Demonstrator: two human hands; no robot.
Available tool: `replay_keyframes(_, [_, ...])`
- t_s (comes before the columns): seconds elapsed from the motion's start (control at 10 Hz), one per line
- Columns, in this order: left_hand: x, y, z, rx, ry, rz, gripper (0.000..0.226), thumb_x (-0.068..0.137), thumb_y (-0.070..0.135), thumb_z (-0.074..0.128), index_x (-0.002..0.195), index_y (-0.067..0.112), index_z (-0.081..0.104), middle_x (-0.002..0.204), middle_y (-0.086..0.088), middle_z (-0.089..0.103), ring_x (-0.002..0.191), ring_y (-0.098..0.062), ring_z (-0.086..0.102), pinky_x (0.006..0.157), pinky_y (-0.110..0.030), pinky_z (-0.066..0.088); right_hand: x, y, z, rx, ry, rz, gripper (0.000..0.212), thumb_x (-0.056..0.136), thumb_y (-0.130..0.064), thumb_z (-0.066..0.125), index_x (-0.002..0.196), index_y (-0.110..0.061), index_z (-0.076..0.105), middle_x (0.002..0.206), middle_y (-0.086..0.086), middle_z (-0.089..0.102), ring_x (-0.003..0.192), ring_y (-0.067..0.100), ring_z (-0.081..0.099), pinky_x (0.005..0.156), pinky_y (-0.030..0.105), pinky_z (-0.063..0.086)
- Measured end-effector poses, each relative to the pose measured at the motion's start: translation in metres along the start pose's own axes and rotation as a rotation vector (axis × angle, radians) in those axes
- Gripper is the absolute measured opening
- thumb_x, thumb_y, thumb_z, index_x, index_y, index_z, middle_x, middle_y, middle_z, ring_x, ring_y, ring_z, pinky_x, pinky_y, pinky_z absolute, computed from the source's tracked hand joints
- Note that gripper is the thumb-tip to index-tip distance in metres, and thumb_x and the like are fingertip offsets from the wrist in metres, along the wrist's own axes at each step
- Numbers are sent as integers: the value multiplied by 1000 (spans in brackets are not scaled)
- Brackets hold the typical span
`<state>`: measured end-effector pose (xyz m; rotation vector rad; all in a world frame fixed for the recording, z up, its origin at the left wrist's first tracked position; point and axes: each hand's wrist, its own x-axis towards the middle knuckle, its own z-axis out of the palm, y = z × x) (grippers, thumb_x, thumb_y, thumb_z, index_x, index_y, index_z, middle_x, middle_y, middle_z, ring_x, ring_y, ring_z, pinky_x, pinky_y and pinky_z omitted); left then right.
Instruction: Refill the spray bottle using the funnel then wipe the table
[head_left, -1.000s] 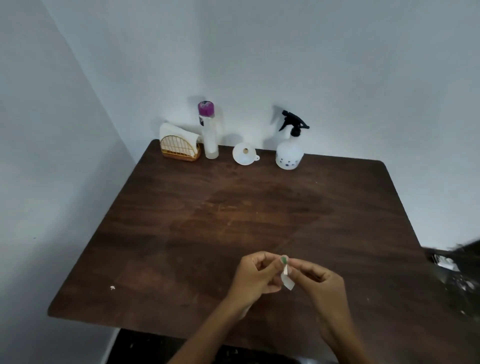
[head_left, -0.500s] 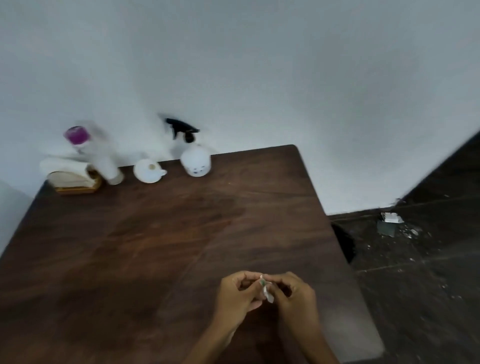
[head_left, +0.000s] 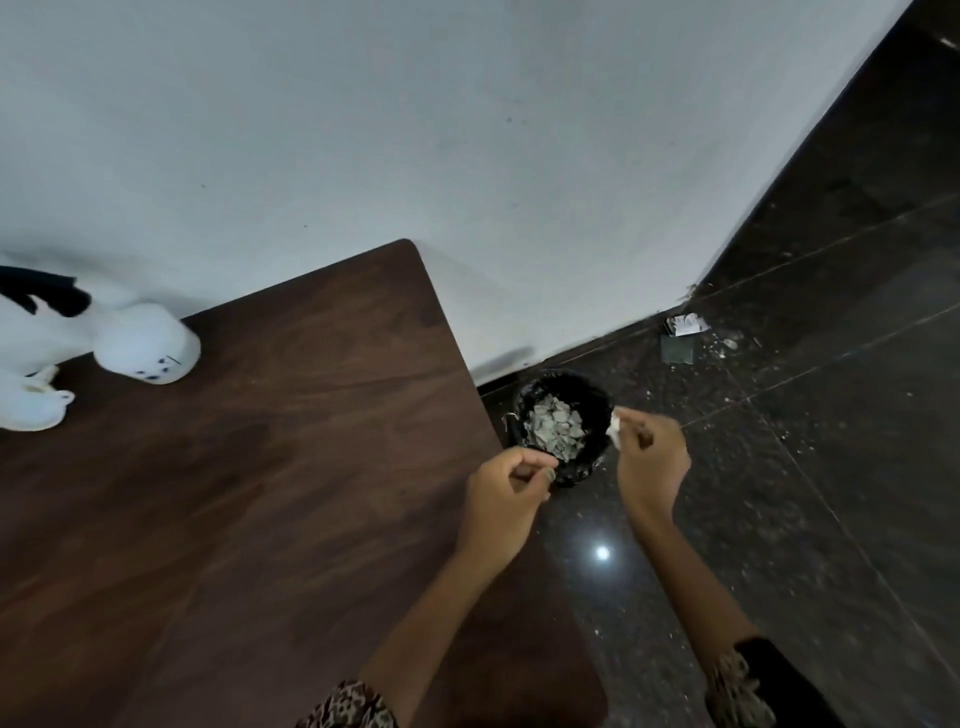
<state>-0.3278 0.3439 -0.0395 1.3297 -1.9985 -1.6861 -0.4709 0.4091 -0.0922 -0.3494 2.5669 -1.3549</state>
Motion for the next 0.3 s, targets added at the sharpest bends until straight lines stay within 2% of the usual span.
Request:
replay_keyframes(0.1, [28,8,0,60,45,30,20,88,9,59,84,26,67,73,11,66,65,-9,67,55,-15,46,50,1,28,-68,6,-3,19,91,-3,54,98,-3,71,106,16,62,88,17,54,72,10,31])
replay_keyframes(0.2, [45,9,0,109,26,12,16,91,14,58,88,27,66,77,13,65,68,-11,67,59,-23,52,89,7,59,-155,-103,25,22,93,-1,49,104,1,68,116,20,56,99,29,58,74,16,33])
replay_keyframes(0.3, [57,9,3,165,-52,-41,19,92,22,54,107,29,63,96,11,67,69,-10,63,66,-29,51,118,17,81,-261,-266,105,33,94,5,43,118,-2,63,127,19,54,107,33,58,73,21,35])
